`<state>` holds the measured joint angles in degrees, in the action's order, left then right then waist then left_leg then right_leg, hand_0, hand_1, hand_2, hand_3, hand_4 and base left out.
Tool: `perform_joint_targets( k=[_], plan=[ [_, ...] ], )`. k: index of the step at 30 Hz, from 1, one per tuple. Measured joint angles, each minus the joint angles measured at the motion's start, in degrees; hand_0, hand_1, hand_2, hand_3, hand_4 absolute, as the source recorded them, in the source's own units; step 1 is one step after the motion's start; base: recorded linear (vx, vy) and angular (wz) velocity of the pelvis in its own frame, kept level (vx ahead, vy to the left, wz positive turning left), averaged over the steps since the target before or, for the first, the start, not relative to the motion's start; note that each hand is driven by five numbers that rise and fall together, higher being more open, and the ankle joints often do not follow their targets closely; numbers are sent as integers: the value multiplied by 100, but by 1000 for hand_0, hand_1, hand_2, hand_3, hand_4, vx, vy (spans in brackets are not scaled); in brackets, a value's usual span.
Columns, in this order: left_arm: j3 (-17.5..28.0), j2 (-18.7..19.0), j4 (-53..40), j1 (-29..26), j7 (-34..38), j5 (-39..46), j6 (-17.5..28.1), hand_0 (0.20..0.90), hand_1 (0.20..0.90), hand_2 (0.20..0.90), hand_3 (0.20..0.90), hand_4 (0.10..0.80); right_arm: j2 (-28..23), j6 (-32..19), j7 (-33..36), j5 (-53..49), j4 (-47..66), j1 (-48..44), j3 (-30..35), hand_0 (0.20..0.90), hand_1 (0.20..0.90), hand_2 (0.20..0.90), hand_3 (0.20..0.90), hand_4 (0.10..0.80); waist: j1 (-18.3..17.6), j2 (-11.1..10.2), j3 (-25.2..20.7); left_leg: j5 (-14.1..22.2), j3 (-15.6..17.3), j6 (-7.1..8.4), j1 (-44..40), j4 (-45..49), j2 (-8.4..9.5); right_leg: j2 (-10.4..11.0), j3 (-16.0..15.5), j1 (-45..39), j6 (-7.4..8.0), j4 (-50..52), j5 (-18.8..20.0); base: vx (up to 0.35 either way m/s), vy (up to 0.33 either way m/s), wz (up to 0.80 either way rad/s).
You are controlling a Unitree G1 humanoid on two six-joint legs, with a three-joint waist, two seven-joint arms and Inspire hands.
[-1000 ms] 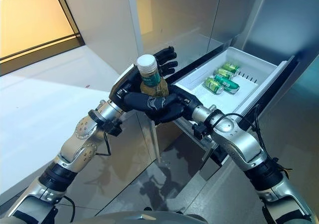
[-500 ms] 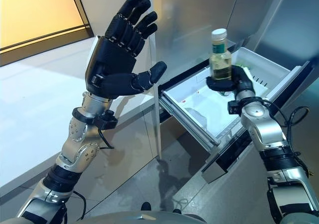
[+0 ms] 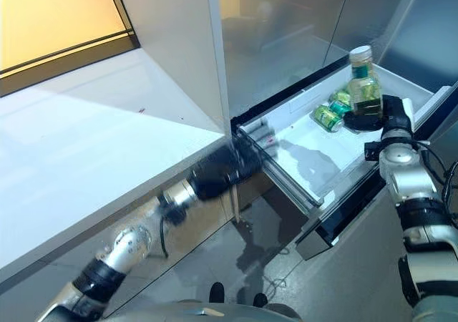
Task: Put drinks into fridge and close the fridge
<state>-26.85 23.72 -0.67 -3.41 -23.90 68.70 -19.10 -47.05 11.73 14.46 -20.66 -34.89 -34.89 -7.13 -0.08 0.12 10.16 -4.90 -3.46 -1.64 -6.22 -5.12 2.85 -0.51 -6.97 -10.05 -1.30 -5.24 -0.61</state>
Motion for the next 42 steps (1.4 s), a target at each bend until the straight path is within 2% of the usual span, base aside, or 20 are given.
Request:
perform_joint_targets(
  k=[2,5,10,12,15,18,20,26,28,34,37,38,39,42],
  plan=[
    [-99,-2,406,343,-37,148,-314,900,900,900,900,800,-161,-32,-136,-100,-445,-274,-318,300,300,300,200,100,22,49,14,-11,-26,-3,-3,0,3,4,-25,-13,1,-1,-1,-14,16,12],
    [-163,99,946,718,-93,155,-491,900,900,900,900,800,-338,-47,-342,-155,-938,-432,-506,300,300,300,200,100,164,103,48,-44,-147,13,40,0,2,-2,-157,-13,0,-1,-4,-26,11,22],
    [-142,138,1875,858,-320,46,-421,900,900,900,900,800,-334,-45,-772,-245,-1831,-668,-564,300,300,300,200,100,405,188,53,-145,-308,21,226,-15,27,0,-326,98,-1,-1,-4,-49,1,21],
    [-138,101,2228,901,-420,-347,-225,900,900,900,900,800,-335,-10,-982,-237,-1990,-672,-668,300,300,300,200,100,505,188,53,-162,-320,24,295,-16,26,-3,-334,169,-2,-1,-2,-56,-31,6],
    [-155,-58,3213,800,-420,-1396,367,900,900,900,900,800,-249,107,-1351,-92,-2348,-703,-736,300,300,300,200,100,561,181,57,-208,-407,28,421,2,36,-3,-437,255,-3,0,-1,-59,-38,15],
    [-110,-45,3893,594,-69,-2268,932,900,900,900,900,800,-67,333,-1565,23,-2882,-785,-797,300,300,300,200,100,670,143,85,-249,-444,49,549,4,27,-19,-469,370,-4,1,0,-113,-56,10],
    [86,-148,4522,369,213,-2729,1197,900,900,900,900,800,110,377,-1615,64,-3193,-891,-931,300,300,300,200,100,681,139,166,-266,-454,60,605,4,17,-29,-478,419,-10,1,5,-91,-42,1],
    [663,-264,5404,-11,872,-3299,1545,900,900,900,900,800,346,540,-1624,178,-3281,-1254,-963,300,300,300,200,100,721,57,624,-326,-457,79,860,6,2,-46,-495,677,-52,1,58,-102,-25,1],
    [751,-311,5602,-144,1021,-3319,1573,900,900,900,900,800,345,534,-1580,181,-3276,-1411,-963,300,300,300,200,100,758,48,850,-355,-451,73,934,7,4,-43,-503,741,-54,3,87,-81,-7,0],
    [920,-307,5896,-395,1184,-3510,1582,900,900,900,900,800,335,596,-1539,616,-3289,-1805,-1029,300,300,300,200,100,797,-25,1065,-360,-450,69,1000,7,17,-31,-512,805,-51,2,89,-28,10,0],
    [923,-297,5959,-446,1223,-3508,1586,900,900,900,900,800,333,668,-1677,1065,-3406,-2047,-1293,300,300,300,200,100,802,-17,1088,-360,-446,69,1003,6,22,-25,-511,808,-50,2,88,-12,6,0],
    [932,-295,5966,-472,1224,-3505,1597,900,900,900,900,800,335,748,-1767,1327,-3449,-2121,-1421,542,542,542,483,383,811,-11,1105,-361,-447,70,1013,6,18,-30,-516,816,-50,2,88,0,0,0],
    [932,-295,5966,-474,1218,-3505,1617,900,900,900,900,800,333,823,-1870,1583,-3456,-2149,-1467,900,900,900,900,800,817,-11,1105,-364,-450,73,1026,6,17,-30,-526,828,-50,2,88,-27,2,3],
    [931,-295,5967,-473,1193,-3506,1669,900,900,900,900,800,304,995,-2091,2133,-3519,-2268,-1653,900,900,900,900,800,823,-11,1105,-370,-455,70,1078,7,17,-31,-558,868,-50,2,88,-19,-7,4]
  ],
)
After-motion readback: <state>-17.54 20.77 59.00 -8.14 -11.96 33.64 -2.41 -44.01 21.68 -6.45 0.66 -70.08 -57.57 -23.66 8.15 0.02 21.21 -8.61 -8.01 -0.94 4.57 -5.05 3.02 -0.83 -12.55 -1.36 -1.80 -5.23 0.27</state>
